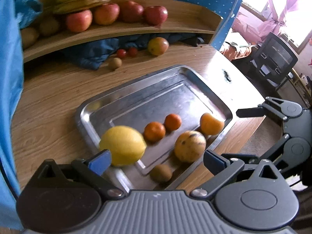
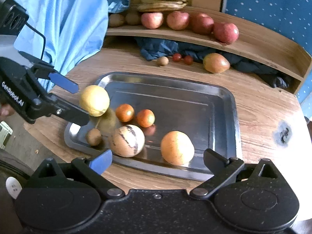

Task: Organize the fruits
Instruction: 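Move both open tools back toward the fruits on the table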

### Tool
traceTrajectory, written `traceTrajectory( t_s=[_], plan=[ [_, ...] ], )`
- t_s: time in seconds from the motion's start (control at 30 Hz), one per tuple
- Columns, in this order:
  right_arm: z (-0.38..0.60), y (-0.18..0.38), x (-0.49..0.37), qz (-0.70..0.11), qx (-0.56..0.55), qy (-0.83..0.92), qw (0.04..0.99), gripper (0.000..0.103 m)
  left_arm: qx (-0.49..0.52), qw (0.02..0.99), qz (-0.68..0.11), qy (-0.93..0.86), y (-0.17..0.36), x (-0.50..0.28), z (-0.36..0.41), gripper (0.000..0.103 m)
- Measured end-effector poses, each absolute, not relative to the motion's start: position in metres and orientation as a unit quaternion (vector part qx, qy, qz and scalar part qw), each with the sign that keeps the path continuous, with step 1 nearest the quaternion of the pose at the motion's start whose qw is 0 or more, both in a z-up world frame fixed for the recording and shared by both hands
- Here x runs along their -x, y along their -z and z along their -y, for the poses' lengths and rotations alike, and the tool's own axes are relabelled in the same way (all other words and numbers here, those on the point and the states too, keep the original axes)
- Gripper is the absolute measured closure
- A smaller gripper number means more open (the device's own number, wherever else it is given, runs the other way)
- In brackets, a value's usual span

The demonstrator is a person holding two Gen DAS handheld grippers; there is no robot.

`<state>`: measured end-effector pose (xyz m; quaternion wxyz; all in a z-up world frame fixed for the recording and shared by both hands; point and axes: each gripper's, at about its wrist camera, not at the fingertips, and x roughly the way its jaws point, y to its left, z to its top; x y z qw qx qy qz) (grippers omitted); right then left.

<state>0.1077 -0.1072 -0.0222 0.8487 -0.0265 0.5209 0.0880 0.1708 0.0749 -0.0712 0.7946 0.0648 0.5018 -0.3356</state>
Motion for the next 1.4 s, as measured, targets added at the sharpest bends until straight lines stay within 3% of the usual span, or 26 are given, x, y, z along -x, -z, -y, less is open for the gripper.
traceTrajectory(
  t_s=[0.43, 1.4],
  plan=[
    [0.086, 0.016, -0.131, -0.513, 0.047, -0.121, 0.849, 0.002, -0.056, 0.810, -0.504, 0.293, 0.068, -0.177, -0.103, 0.000],
    [0.147, 0.035, -0.194, -0.511, 0.049, -0.134, 0.848, 0.001, -0.048, 0.828, -0.511, 0.228, 0.077, -0.241, -0.032, 0.000]
  ],
)
